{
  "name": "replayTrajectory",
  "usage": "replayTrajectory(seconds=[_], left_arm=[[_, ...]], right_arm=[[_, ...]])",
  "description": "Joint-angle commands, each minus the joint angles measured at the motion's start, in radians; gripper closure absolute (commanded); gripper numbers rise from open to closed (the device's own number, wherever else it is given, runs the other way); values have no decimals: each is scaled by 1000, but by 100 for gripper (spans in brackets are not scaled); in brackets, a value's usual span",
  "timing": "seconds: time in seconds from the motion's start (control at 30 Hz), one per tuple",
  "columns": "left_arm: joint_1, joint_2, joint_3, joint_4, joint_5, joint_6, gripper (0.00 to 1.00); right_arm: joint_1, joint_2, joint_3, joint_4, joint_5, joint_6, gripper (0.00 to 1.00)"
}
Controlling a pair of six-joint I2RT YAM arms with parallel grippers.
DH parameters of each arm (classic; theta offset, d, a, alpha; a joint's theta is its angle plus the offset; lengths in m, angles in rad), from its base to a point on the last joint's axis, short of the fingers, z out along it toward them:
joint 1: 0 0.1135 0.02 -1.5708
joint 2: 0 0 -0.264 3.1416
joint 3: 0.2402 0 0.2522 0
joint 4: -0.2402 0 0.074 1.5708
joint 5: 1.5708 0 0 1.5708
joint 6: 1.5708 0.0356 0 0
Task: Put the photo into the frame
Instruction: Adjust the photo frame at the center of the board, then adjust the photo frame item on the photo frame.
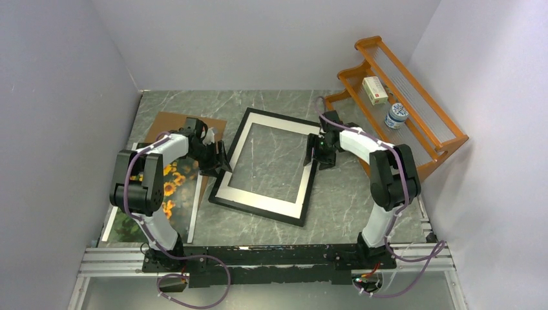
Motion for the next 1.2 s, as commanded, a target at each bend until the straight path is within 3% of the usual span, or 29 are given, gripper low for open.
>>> replayTrajectory(seconds=[0.0,0.13,0.5,0.77,1.03,1.17], left_arm=[[-5,-51,2,16,6,-25,32],[-5,-61,-3,21,8,-30,30],[-5,-67,-20,26,8,-24,30],[-5,-77,-38,30,-7,-8,31],[-5,-77,-50,49,1,-19,32],[-5,-74,-48,49,4,-15,33]], right_arm=[[0,-72,32,-76,62,60,31],[17,-137,-48,-146,73,144,28],[198,-206,-150,-212,88,187,27],[251,-175,-157,-258,93,183,39],[290,-146,-136,-283,121,176,39],[292,-125,-139,-289,132,188,43]])
